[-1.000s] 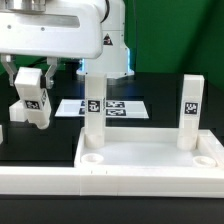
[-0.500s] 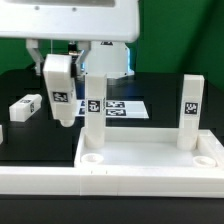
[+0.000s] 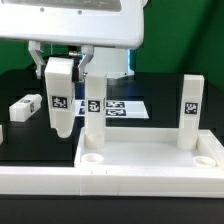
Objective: Assemble desk
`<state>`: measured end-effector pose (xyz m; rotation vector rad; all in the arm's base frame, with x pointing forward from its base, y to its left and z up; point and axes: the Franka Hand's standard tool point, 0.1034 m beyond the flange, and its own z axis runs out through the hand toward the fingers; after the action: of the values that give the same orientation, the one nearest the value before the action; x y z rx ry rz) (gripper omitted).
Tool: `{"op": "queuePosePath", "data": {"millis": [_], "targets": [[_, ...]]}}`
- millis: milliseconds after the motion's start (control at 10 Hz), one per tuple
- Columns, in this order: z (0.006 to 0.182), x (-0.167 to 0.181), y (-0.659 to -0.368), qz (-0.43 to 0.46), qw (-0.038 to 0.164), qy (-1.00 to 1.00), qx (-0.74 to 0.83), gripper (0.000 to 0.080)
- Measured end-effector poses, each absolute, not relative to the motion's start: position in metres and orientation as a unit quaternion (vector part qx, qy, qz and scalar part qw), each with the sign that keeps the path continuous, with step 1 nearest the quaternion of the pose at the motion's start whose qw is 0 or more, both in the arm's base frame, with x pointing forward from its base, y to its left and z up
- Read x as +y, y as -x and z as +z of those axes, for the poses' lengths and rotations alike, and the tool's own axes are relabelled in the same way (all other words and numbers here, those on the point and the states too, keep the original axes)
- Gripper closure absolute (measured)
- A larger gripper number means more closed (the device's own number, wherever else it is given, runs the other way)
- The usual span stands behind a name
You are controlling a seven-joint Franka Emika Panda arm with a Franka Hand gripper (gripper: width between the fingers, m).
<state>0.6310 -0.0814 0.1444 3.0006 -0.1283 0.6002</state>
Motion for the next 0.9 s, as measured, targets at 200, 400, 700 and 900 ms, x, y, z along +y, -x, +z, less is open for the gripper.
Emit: {"op": "queuePosePath", "data": {"millis": [200,400,700,900], "targets": [[0.151,-0.048,-0.636,0.274,0.04,-0.96,-0.046,0.0509],[0.151,-0.014,-0.635,0.287,0.025,-0.956,-0.046,0.0509],[0.15,-0.013,-0.636,0.283,0.024,-0.958,-0.044,0.0509],[0.149,0.005,-0.634,0.287,0.013,-0.956,-0.056,0.0509]]}}
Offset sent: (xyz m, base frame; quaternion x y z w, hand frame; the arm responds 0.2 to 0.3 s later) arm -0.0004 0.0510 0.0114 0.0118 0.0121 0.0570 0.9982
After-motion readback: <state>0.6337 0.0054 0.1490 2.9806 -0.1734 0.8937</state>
